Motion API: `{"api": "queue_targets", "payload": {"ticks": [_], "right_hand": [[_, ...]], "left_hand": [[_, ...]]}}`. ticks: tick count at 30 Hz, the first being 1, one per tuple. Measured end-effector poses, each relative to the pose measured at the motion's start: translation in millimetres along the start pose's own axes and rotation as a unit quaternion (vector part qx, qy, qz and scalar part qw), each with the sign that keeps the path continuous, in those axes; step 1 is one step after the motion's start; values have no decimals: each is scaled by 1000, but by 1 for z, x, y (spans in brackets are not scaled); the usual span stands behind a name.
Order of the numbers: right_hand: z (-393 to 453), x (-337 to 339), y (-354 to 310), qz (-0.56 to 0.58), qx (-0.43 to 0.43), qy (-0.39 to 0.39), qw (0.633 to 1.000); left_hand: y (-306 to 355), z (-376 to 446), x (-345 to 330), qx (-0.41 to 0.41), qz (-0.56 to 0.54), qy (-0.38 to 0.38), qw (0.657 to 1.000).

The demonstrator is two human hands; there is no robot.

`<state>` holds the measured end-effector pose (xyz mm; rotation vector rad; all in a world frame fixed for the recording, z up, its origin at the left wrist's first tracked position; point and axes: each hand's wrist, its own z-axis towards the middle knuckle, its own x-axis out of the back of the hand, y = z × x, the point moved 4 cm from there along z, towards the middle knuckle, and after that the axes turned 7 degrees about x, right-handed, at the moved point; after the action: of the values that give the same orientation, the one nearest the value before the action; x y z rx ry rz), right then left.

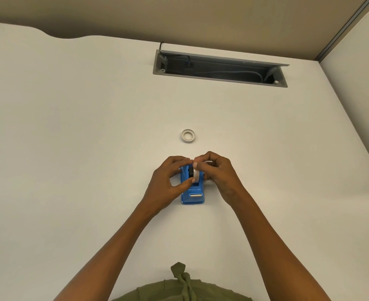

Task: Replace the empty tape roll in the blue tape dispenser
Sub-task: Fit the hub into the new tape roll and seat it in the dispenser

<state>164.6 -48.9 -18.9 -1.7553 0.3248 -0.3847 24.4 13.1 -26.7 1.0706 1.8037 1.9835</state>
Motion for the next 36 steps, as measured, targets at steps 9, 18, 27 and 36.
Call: {"api": "queue_targets", "payload": {"ticks": [9, 18, 27, 36], "right_hand": [[1, 2, 2, 16, -10, 6, 1000], [-4, 6, 4, 18, 22, -24, 999], [3, -1, 1, 18, -26, 29, 999], [6, -3, -1, 40, -39, 56, 997]], "left_hand": [[0, -1, 0, 0, -4, -4, 1000], [0, 0, -1, -6, -2, -6, 1000], [-6, 1, -2, -2, -33, -6, 999], [-6, 0, -4, -34, 17, -9, 999]]}}
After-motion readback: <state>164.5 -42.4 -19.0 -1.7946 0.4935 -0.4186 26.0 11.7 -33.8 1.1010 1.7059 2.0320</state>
